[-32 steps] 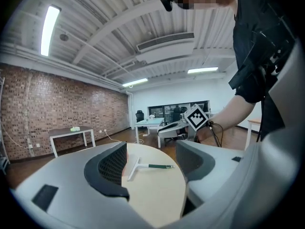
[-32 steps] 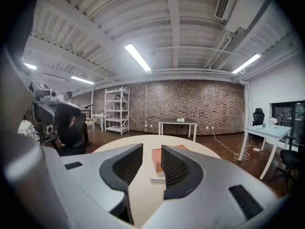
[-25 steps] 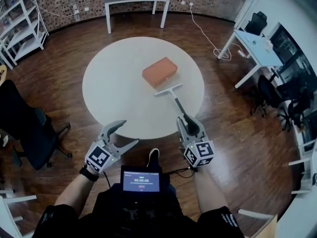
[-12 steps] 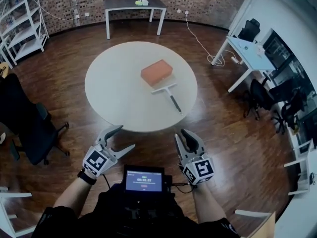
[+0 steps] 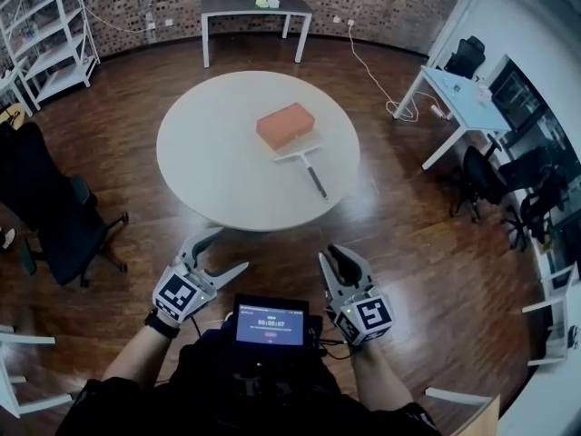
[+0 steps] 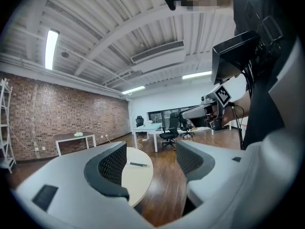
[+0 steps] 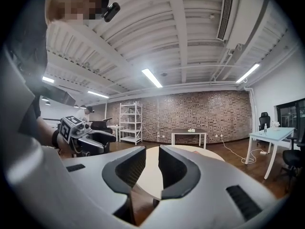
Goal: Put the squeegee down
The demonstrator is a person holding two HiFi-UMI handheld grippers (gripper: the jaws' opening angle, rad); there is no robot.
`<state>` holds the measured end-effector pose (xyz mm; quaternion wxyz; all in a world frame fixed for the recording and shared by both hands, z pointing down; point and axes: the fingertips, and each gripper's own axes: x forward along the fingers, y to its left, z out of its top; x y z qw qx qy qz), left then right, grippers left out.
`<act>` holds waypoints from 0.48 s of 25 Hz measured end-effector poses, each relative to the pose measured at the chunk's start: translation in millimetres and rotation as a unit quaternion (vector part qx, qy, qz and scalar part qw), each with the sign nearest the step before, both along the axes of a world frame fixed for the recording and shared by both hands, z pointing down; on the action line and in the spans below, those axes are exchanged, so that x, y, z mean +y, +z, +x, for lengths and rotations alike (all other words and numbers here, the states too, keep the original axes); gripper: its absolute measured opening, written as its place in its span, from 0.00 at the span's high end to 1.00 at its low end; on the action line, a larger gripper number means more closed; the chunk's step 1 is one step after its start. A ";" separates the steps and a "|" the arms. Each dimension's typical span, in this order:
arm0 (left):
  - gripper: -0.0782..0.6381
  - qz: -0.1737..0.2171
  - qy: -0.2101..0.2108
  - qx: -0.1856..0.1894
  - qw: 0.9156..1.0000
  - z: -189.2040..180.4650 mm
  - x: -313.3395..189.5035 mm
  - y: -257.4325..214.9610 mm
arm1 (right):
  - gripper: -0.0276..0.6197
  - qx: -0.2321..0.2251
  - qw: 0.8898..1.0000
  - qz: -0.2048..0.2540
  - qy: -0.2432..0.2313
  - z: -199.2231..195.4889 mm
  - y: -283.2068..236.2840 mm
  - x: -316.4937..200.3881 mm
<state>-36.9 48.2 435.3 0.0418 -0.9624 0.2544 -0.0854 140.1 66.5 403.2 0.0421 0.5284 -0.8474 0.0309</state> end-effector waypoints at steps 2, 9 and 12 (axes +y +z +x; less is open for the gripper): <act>0.44 -0.002 -0.003 0.001 1.000 6.5 3.3 -3.7 | 0.80 -0.008 1.000 -0.007 -0.003 3.9 3.1 2.3; 0.44 0.008 -0.007 -0.005 1.000 15.7 6.1 -6.4 | 0.80 -0.019 1.000 -0.008 -0.020 4.6 0.0 3.4; 0.44 0.010 -0.007 -0.007 1.000 20.5 8.0 -5.0 | 0.80 -0.021 0.999 -0.008 -0.029 4.6 1.0 4.8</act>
